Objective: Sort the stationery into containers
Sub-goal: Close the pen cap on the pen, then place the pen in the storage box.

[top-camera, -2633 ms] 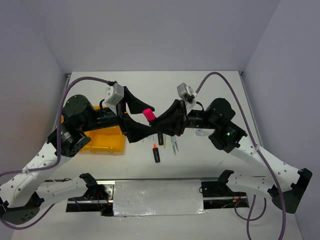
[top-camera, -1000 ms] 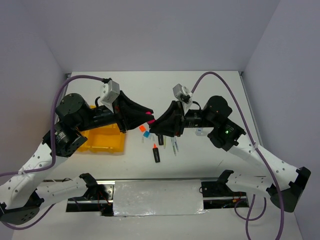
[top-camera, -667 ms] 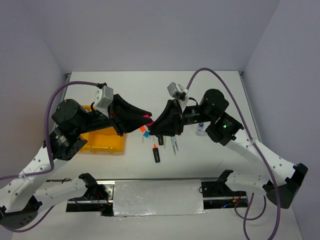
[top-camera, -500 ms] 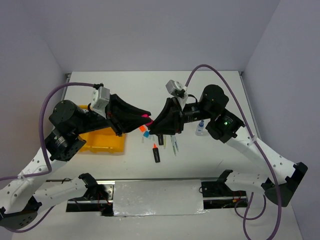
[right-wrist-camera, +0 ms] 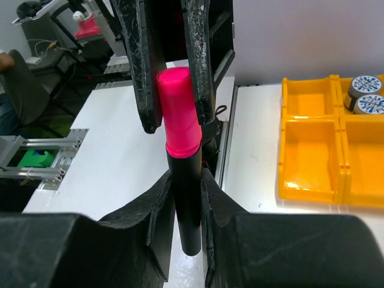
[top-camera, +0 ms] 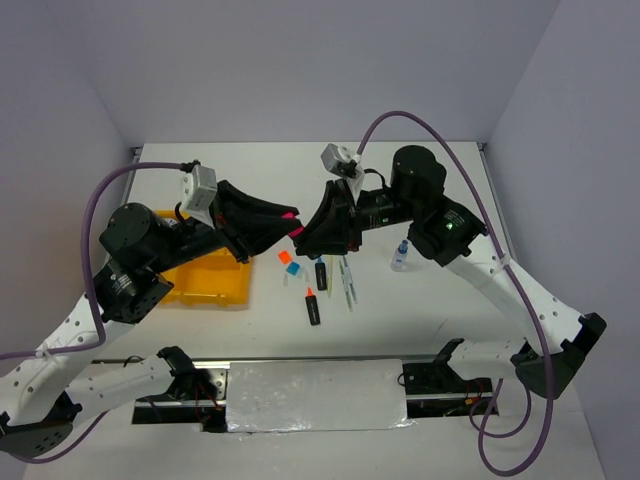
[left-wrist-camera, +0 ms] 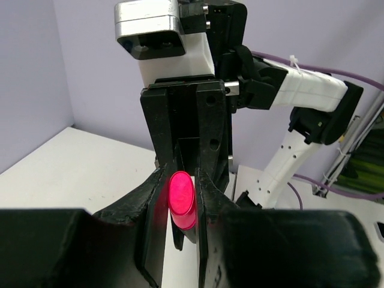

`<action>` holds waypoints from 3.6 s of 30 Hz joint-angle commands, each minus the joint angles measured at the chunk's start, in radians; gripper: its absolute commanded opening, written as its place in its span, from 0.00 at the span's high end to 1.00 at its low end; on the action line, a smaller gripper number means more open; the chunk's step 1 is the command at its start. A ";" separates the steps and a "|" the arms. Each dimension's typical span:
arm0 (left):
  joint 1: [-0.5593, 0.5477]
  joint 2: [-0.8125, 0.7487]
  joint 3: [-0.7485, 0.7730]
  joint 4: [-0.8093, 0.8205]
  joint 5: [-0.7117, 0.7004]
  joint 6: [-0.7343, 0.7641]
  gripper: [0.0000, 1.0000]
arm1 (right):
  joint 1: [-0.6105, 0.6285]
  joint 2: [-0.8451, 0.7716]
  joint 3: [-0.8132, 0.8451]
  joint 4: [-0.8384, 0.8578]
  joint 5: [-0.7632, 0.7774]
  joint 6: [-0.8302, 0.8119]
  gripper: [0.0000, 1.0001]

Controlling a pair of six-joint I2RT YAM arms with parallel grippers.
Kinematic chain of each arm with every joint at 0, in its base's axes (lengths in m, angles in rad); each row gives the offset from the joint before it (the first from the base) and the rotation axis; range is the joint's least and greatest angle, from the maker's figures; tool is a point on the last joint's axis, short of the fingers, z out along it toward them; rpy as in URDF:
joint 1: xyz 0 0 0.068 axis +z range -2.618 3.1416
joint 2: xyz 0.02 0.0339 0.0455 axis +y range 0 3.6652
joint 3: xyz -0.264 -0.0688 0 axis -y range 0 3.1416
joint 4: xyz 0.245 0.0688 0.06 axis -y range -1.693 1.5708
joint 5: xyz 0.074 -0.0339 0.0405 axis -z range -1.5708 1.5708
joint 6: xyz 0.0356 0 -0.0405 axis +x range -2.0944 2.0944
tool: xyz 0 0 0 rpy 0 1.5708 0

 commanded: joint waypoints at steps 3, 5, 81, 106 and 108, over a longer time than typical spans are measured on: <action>-0.071 0.070 -0.151 -0.257 0.103 -0.036 1.00 | -0.005 0.032 0.168 0.238 0.146 0.008 1.00; -0.082 0.075 -0.178 -0.209 0.118 -0.062 1.00 | -0.007 0.053 0.208 0.237 0.143 0.008 1.00; -0.362 -0.083 -0.005 -0.434 -0.978 -0.156 1.00 | -0.105 0.113 -0.118 0.685 0.011 0.198 0.20; 0.507 0.346 -0.118 -0.283 -1.072 -0.685 1.00 | -0.116 -0.396 -0.488 0.255 0.519 0.118 0.00; 0.521 0.360 -0.158 -0.217 -1.071 -0.675 1.00 | -0.114 -0.419 -0.514 0.254 0.519 0.121 0.00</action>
